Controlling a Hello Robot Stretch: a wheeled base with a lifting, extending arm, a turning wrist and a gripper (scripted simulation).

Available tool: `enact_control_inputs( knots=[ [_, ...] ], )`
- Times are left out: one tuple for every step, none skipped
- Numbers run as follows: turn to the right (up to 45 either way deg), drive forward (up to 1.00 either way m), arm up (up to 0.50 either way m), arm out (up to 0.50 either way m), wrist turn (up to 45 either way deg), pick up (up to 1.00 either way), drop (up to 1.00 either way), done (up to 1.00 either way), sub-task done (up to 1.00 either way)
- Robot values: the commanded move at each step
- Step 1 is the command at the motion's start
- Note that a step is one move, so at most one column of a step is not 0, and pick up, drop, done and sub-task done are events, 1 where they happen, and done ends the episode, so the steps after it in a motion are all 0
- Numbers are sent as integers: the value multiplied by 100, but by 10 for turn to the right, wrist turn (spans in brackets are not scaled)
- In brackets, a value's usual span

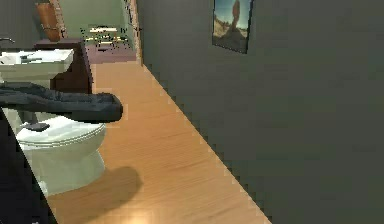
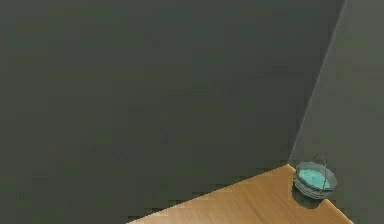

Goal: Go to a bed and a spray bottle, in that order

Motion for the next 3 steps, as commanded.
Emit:
enact_control_inputs(
  knots=[
    [-30, 0, 0, 0, 0, 0, 0, 0, 0],
    [0, 100, 0, 0, 0, 0, 0, 0, 0],
    [0, 5, 0, 0, 0, 0, 0, 0, 0]
  ],
)
